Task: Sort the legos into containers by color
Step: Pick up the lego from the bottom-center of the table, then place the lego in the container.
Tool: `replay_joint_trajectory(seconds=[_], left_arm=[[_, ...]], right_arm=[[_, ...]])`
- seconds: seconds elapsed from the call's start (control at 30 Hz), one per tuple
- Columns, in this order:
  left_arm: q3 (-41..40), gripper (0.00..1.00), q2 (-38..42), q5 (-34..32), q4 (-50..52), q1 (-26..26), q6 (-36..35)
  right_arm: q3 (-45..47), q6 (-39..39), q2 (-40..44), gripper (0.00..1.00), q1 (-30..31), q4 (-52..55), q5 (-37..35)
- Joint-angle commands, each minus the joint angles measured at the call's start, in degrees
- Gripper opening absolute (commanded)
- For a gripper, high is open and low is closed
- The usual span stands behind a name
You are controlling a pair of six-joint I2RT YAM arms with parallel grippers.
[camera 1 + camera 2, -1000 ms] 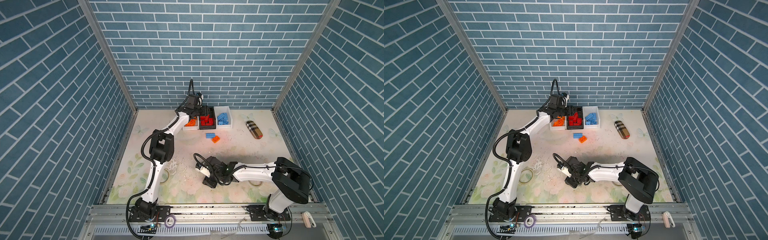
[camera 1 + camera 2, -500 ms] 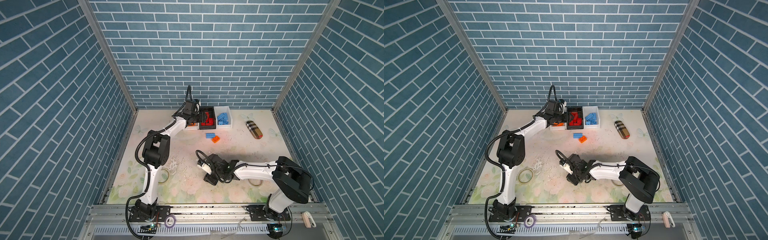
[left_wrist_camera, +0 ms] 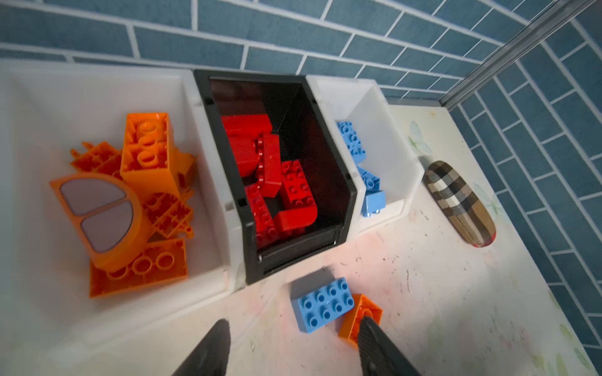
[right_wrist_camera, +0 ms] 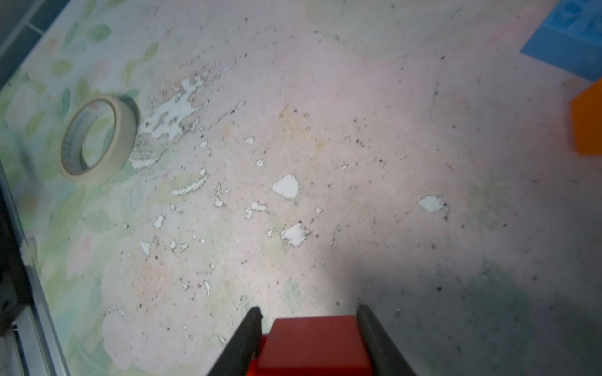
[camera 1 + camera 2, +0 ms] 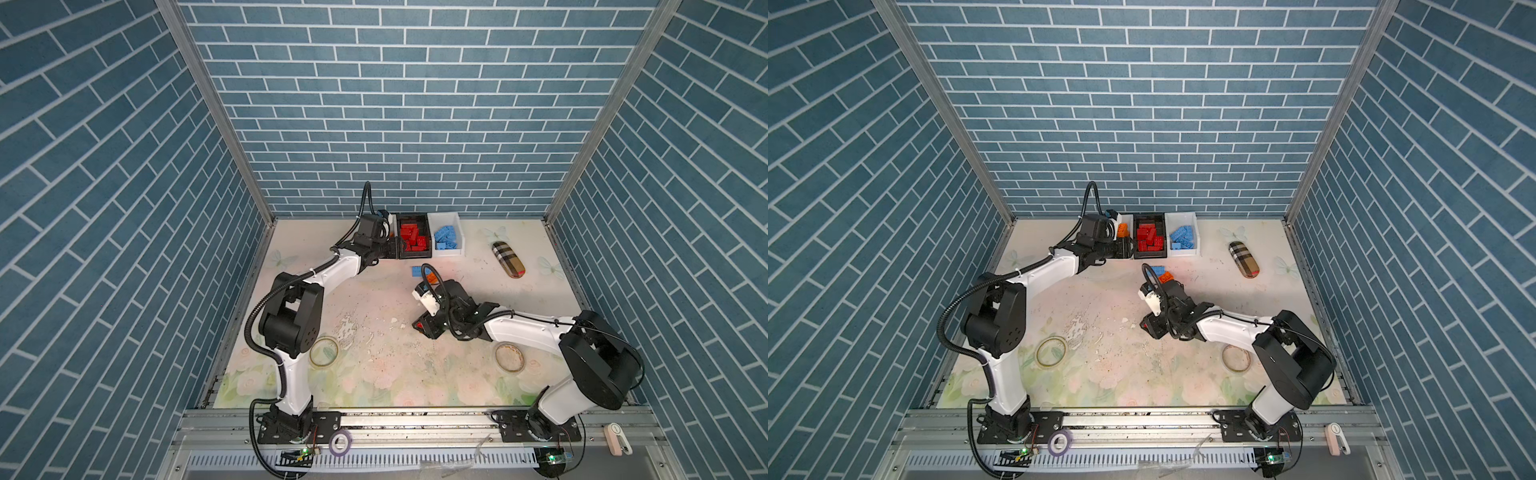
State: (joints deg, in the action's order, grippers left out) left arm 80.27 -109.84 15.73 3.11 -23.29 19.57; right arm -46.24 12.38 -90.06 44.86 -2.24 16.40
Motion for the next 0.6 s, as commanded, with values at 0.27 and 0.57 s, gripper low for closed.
replay_joint_trajectory(seconds=[0.27, 0.57], left_arm=[[-14.6, 0.65, 12.6, -1.4, -3.3, 0.1, -0.9], [-27.3, 0.65, 22.2, -2.4, -6.7, -0.7, -0.6]], right_arm=[[-5.7, 9.6, -3.3, 0.41, -9.7, -10.6, 12.6], [-10.8, 22.8, -9.8, 0.41, -15.5, -25.1, 21.5]])
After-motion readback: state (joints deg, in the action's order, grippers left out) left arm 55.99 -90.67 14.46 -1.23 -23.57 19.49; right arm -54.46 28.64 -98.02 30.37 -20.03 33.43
